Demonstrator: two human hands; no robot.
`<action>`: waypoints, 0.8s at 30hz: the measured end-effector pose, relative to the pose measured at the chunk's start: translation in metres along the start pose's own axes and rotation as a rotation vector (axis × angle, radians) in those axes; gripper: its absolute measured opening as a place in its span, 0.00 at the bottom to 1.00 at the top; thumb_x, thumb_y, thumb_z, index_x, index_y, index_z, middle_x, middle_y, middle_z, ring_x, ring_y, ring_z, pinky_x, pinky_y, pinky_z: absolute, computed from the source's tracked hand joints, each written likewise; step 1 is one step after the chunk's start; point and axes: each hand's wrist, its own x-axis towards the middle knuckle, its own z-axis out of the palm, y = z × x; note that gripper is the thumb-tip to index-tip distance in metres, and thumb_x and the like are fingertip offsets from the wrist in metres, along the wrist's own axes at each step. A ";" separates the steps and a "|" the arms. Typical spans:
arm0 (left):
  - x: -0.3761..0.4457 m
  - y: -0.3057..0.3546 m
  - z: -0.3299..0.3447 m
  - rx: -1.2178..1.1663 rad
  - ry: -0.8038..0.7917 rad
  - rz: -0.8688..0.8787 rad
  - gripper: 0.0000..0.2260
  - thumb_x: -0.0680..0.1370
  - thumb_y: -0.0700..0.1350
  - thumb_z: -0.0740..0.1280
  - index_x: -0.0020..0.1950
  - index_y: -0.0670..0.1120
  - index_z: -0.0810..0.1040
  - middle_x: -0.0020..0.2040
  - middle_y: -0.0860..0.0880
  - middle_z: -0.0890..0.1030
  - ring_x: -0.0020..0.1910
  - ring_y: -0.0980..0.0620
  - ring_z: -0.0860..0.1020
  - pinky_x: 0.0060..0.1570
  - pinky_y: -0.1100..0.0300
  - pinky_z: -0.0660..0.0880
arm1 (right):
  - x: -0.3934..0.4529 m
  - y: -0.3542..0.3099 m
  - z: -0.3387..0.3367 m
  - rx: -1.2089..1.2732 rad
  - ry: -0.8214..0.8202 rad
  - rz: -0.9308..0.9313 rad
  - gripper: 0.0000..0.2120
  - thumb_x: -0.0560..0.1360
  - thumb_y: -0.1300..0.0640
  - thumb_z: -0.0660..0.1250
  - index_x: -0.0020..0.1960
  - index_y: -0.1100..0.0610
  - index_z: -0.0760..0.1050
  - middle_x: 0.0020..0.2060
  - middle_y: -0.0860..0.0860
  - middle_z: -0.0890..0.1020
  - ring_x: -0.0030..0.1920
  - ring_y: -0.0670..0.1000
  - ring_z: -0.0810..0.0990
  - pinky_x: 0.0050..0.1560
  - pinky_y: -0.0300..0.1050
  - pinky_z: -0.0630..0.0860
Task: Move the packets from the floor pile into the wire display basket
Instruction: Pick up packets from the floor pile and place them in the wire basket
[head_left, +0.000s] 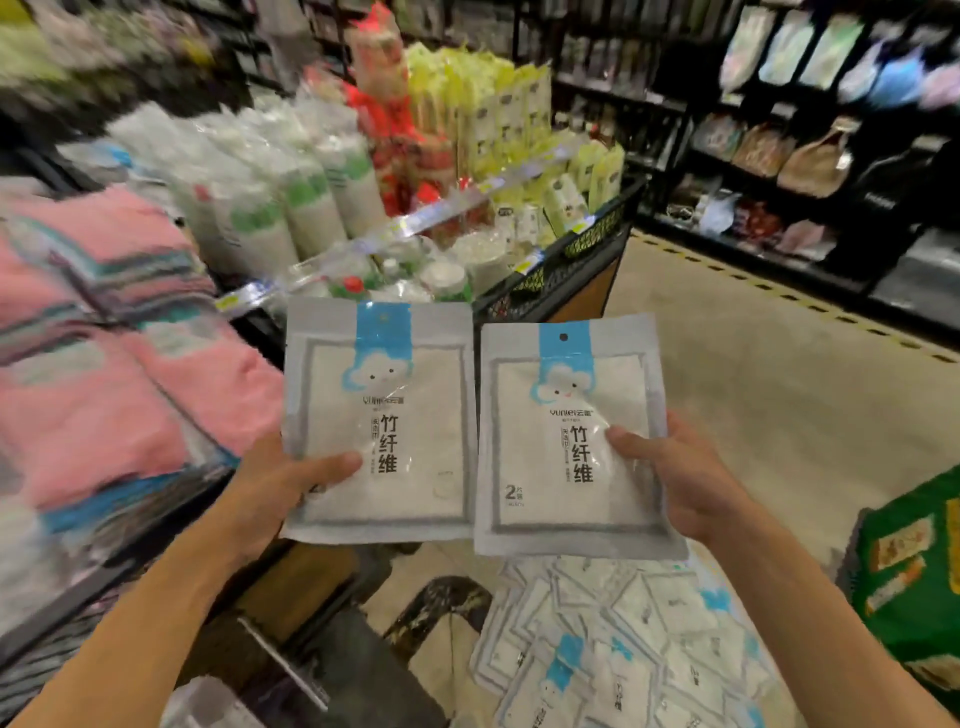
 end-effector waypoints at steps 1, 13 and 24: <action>-0.020 0.006 -0.014 -0.005 0.051 0.013 0.46 0.41 0.65 0.84 0.53 0.42 0.84 0.46 0.48 0.88 0.45 0.49 0.86 0.49 0.53 0.83 | -0.009 -0.010 0.011 0.003 -0.045 -0.016 0.15 0.77 0.70 0.68 0.61 0.59 0.79 0.47 0.56 0.88 0.44 0.54 0.88 0.43 0.50 0.86; -0.286 0.010 -0.088 -0.216 0.505 0.050 0.39 0.55 0.54 0.87 0.61 0.44 0.80 0.54 0.45 0.87 0.53 0.46 0.86 0.54 0.47 0.83 | -0.112 -0.041 0.127 -0.053 -0.551 -0.080 0.16 0.78 0.68 0.68 0.63 0.56 0.78 0.54 0.59 0.87 0.53 0.60 0.87 0.48 0.58 0.86; -0.456 -0.059 -0.146 -0.497 0.718 -0.013 0.50 0.44 0.52 0.89 0.64 0.41 0.79 0.60 0.43 0.85 0.57 0.44 0.85 0.47 0.55 0.84 | -0.209 0.023 0.237 -0.174 -0.805 0.045 0.15 0.78 0.66 0.69 0.63 0.56 0.77 0.51 0.58 0.88 0.48 0.59 0.88 0.38 0.52 0.86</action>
